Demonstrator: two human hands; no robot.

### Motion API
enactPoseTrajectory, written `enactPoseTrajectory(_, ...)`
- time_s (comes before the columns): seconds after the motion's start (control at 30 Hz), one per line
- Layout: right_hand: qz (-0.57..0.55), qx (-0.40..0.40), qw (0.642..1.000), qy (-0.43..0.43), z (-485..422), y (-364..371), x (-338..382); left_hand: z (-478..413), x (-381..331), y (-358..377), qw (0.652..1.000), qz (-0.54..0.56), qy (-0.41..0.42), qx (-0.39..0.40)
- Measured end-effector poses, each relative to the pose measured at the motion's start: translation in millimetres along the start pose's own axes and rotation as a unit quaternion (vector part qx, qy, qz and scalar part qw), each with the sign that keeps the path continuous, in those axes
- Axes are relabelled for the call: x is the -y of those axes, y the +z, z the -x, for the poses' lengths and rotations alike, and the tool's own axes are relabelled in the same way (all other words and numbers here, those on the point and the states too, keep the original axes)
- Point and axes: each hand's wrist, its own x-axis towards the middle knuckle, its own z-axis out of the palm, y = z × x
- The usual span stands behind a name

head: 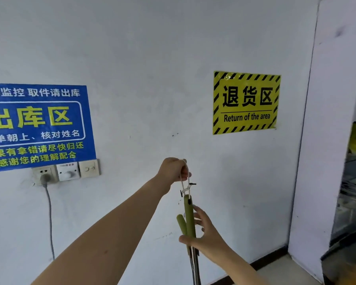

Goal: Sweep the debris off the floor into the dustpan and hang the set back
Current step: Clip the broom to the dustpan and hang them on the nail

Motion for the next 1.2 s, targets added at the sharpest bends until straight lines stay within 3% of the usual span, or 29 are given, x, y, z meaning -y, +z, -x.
enactPoseTrajectory(0.13,-0.082,-0.075,0.993,-0.046,-62,-25,46,-49,23,11,0.999,-0.034,0.011,0.008)
enactPoseTrajectory(0.4,-0.046,-0.159,0.98,-0.113,-216,-39,85,-174,22,-2,0.994,-0.099,0.039,0.001)
enactPoseTrajectory(0.57,-0.083,-0.135,0.984,-0.085,-287,-39,89,-238,16,-15,0.991,-0.118,0.055,-0.01)
enactPoseTrajectory(0.73,-0.082,-0.168,0.979,-0.079,-337,-53,91,-292,12,-30,0.989,-0.14,0.045,-0.006)
enactPoseTrajectory(0.97,-0.1,-0.134,0.978,-0.121,-417,-70,105,-358,-8,-48,0.99,-0.123,0.066,-0.025)
enactPoseTrajectory(1.13,-0.094,-0.124,0.981,-0.117,-473,-84,100,-404,-8,-49,0.992,-0.112,0.042,-0.042)
enactPoseTrajectory(1.2,-0.102,-0.134,0.981,-0.098,-495,-93,92,-420,-9,-45,0.997,-0.06,0.019,-0.05)
